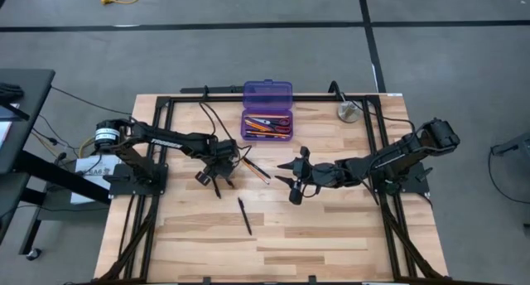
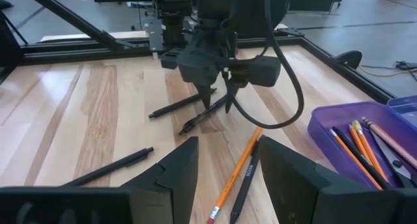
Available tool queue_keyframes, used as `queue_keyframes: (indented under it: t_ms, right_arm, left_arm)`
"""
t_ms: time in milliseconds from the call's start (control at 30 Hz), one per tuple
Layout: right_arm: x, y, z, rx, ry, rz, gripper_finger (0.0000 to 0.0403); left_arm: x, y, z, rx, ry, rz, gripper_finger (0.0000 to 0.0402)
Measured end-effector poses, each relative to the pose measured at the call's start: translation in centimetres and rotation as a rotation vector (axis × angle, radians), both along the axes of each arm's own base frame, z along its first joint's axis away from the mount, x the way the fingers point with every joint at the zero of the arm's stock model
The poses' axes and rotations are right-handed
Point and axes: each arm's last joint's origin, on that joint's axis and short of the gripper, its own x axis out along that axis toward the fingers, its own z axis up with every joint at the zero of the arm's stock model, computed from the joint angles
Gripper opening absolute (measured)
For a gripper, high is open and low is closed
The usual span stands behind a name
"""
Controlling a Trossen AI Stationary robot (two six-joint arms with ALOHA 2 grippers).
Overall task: Pick & place school supplies into a supply box
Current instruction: Put the black pen into the violet supply box
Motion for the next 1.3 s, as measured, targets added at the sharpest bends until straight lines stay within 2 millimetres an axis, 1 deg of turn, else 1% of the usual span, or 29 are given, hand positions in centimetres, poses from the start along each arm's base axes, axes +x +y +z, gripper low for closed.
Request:
queue_keyframes:
  t_ms: [300, 433, 533, 667, 800, 933, 1000, 1133, 1300]
  right_arm:
    - [0.0, 0.0, 0.0, 0.0, 0.0, 0.0, 0.0154]
    - [0.0, 0.0, 0.0, 0.0, 0.0, 0.0, 0.0154]
    - [0.0, 0.0, 0.0, 0.001, -0.001, -0.001, 0.0154]
    - [0.0, 0.0, 0.0, 0.012, -0.003, -0.004, 0.0154]
    - [0.0, 0.1, 0.0, 0.026, -0.006, -0.006, 0.0154]
    - [-0.1, 0.5, 0.0, 0.03, -0.007, 0.006, 0.0154]
    - [-0.2, 0.8, 0.0, 0.032, -0.008, 0.015, 0.0154]
    - [-0.3, 1.4, 0.0, 0.033, -0.009, 0.035, 0.0154]
    - [-0.4, 1.7, 0.0, 0.034, -0.01, 0.044, 0.0154]
  left_arm:
    - [-0.1, -0.1, -0.1, -0.015, 0.005, -0.046, 0.0057]
    - [0.0, -0.1, -0.1, -0.005, 0.001, -0.059, 0.0023]
    - [0.0, 0.0, 0.0, -0.003, 0.001, -0.064, 0.0015]
    - [0.4, 0.1, 0.3, 0.014, -0.004, -0.063, 0.0026]
    - [1.4, 0.4, 1.1, 0.075, -0.03, -0.072, 0.0023]
    - [2.9, 1.1, 2.9, 0.206, -0.085, -0.078, 0.0012]
    - [3.6, 1.3, 3.9, 0.223, -0.111, -0.082, 0.0012]
    - [5.2, 2.5, 7.2, 0.257, -0.211, -0.081, 0.0018]
    - [6.9, 5.3, 11.5, 0.273, -0.36, -0.029, 0.0016]
